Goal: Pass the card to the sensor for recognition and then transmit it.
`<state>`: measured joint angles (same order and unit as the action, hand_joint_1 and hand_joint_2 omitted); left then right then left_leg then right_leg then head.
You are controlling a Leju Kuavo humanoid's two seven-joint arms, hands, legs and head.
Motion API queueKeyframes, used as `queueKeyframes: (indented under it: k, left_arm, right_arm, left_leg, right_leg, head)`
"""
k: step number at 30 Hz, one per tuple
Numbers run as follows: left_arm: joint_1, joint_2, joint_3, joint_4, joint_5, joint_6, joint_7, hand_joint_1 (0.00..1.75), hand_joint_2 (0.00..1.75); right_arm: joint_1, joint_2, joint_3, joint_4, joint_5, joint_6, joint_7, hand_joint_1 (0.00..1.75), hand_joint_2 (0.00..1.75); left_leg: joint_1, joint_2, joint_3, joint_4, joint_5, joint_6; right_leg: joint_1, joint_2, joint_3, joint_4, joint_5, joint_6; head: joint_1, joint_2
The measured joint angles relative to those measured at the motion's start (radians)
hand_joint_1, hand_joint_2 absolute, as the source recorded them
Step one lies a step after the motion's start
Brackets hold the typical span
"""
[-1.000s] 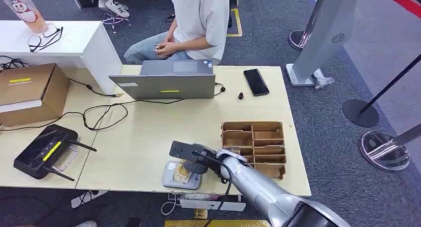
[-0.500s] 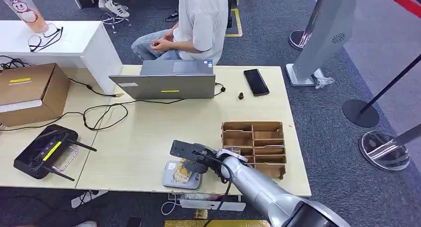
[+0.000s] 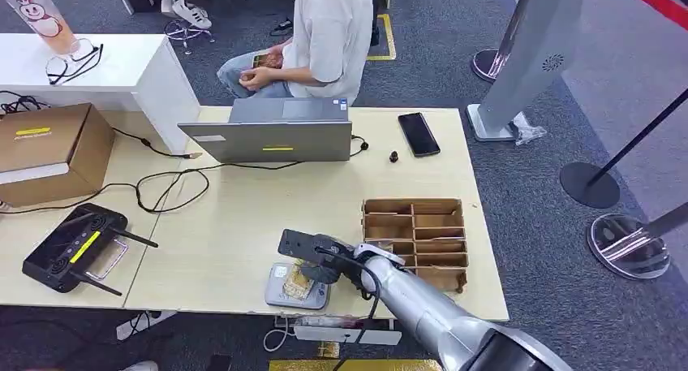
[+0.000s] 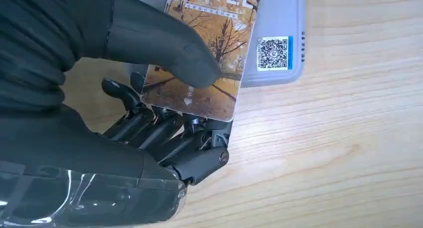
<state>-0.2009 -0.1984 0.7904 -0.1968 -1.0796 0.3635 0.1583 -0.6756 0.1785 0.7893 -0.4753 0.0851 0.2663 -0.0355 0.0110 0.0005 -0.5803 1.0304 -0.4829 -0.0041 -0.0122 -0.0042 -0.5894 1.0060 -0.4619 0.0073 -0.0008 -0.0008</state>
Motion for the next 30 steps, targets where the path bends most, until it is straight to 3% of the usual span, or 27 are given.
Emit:
queueKeyframes:
  k: [5, 19, 30]
  left_arm:
    - [0.003, -0.002, -0.002, 0.0, 0.002, 0.025, -0.031, 0.0, 0.0]
    - [0.006, -0.006, -0.002, 0.0, 0.009, 0.028, -0.038, 0.0, 0.0]
    - [0.005, 0.004, -0.002, 0.0, 0.023, 0.006, -0.025, 0.0, 0.0]
  right_arm:
    - [0.0, 0.0, -0.005, -0.01, 0.001, 0.001, -0.033, 1.75, 1.75]
    - [-0.001, -0.012, -0.042, -0.161, 0.003, -0.021, -0.072, 1.75, 1.75]
    - [0.018, -0.046, -0.077, -0.428, 0.145, -0.185, -0.088, 1.75, 1.75]
  left_leg:
    - [0.0, 0.0, 0.0, 0.0, 0.0, 0.0]
    - [0.0, 0.0, 0.0, 0.0, 0.0, 0.0]
    - [0.0, 0.0, 0.0, 0.0, 0.0, 0.0]
  right_leg:
    - [0.0, 0.0, 0.0, 0.0, 0.0, 0.0]
    - [0.0, 0.0, 0.0, 0.0, 0.0, 0.0]
    - [0.0, 0.0, 0.0, 0.0, 0.0, 0.0]
  head:
    - [0.0, 0.0]
    - [0.0, 0.0]
    - [0.0, 0.0]
